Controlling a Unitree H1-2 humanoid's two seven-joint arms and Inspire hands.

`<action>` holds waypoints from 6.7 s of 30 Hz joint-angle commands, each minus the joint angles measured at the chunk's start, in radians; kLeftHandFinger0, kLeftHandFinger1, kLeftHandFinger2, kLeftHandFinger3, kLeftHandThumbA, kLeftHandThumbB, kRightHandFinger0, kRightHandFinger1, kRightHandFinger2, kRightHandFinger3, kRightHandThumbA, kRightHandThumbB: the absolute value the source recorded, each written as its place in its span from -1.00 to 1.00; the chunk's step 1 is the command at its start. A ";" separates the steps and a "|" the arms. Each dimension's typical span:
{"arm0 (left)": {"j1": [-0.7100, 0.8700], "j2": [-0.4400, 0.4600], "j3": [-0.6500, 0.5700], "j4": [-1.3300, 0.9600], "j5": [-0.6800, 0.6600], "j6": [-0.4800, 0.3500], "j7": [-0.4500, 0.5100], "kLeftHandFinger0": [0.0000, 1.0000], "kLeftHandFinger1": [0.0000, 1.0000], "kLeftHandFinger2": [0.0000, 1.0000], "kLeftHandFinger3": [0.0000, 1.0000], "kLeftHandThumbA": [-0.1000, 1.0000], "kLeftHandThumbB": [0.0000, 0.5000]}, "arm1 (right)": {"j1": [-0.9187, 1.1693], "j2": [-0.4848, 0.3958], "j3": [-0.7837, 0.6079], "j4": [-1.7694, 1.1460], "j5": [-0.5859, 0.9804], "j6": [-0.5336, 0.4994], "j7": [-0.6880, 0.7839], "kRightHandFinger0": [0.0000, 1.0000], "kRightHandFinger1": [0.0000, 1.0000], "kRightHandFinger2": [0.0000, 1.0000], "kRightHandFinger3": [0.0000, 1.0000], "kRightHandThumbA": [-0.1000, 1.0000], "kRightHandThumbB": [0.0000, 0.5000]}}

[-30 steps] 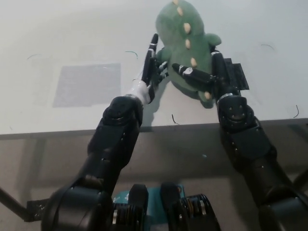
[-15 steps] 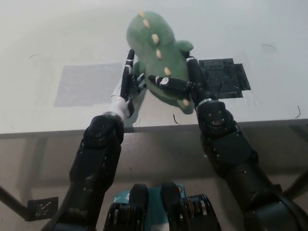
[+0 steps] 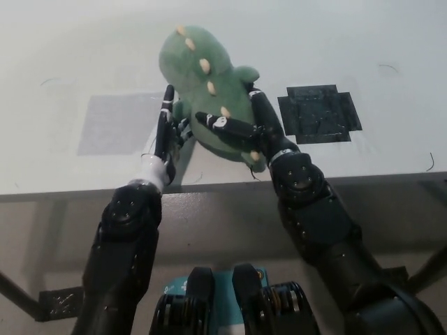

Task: Use both hands to pick up a dinasour on the right side and move it to the left side

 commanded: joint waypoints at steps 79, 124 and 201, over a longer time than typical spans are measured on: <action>0.097 0.025 0.080 -0.260 -0.099 -0.118 -0.010 1.00 1.00 1.00 1.00 1.00 -0.17 | -0.144 0.168 0.091 0.145 -0.012 -0.266 0.121 1.00 1.00 1.00 1.00 1.00 -0.66; 0.071 0.085 0.077 -0.205 -0.074 -0.084 0.010 1.00 1.00 1.00 1.00 1.00 0.69 | -0.073 0.011 0.064 -0.070 -0.020 -0.155 0.129 1.00 1.00 1.00 1.00 1.00 -0.41; 0.373 0.107 0.026 -0.412 -0.015 -0.233 -0.049 1.00 1.00 1.00 1.00 1.00 0.59 | 0.521 -0.297 -0.189 -0.878 0.200 -0.008 0.301 1.00 1.00 1.00 1.00 1.00 -0.51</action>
